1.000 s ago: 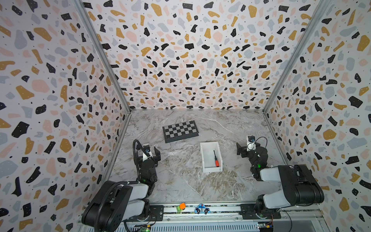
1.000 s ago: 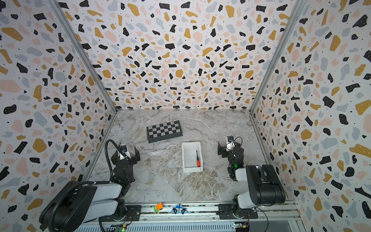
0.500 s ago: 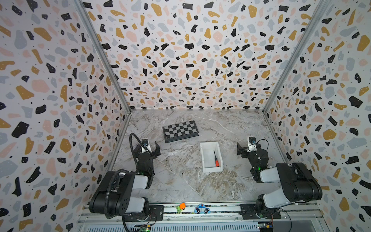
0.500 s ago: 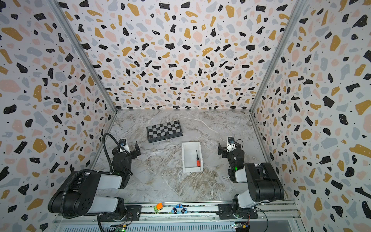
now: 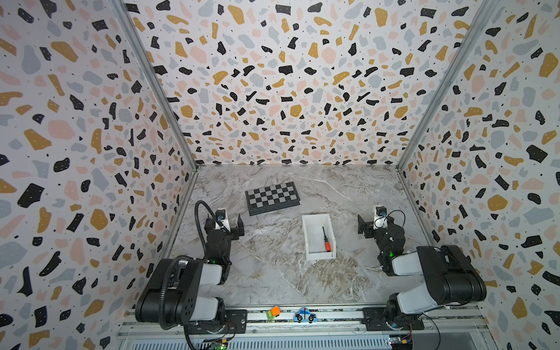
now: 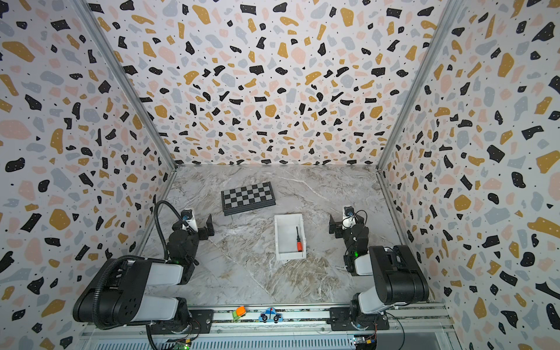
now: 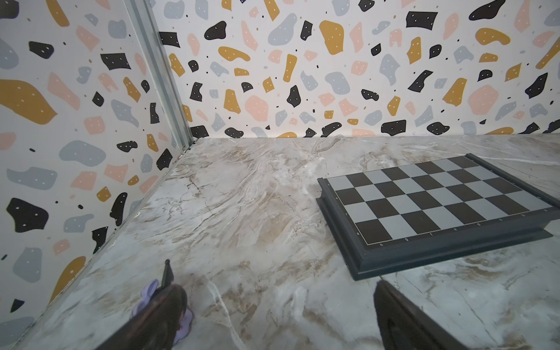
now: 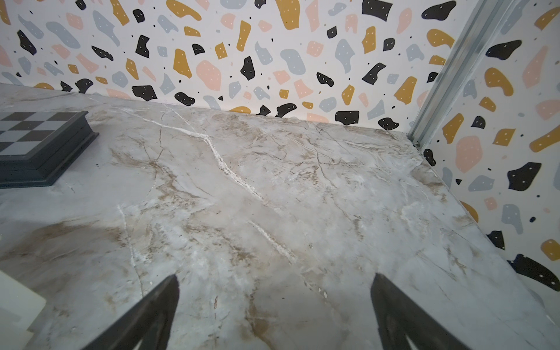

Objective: Put the screwdriver in the bin
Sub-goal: Reset both arms

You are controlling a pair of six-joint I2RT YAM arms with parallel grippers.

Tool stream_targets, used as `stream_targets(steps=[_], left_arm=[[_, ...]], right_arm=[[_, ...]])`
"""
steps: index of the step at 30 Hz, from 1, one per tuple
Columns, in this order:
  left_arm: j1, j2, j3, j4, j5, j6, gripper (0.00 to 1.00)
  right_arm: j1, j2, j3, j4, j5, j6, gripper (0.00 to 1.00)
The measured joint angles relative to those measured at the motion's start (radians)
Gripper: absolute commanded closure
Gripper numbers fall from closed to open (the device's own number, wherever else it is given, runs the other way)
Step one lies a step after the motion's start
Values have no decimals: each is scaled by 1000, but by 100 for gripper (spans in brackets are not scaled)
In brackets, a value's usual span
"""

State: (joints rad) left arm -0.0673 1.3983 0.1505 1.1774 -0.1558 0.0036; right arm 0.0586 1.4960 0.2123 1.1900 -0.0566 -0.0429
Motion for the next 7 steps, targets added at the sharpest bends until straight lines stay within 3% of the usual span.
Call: stream_targets(steps=[7], left_arm=[[0, 0, 0, -2, -3, -1, 0]], right_arm=[[0, 0, 0, 0, -1, 0, 1]])
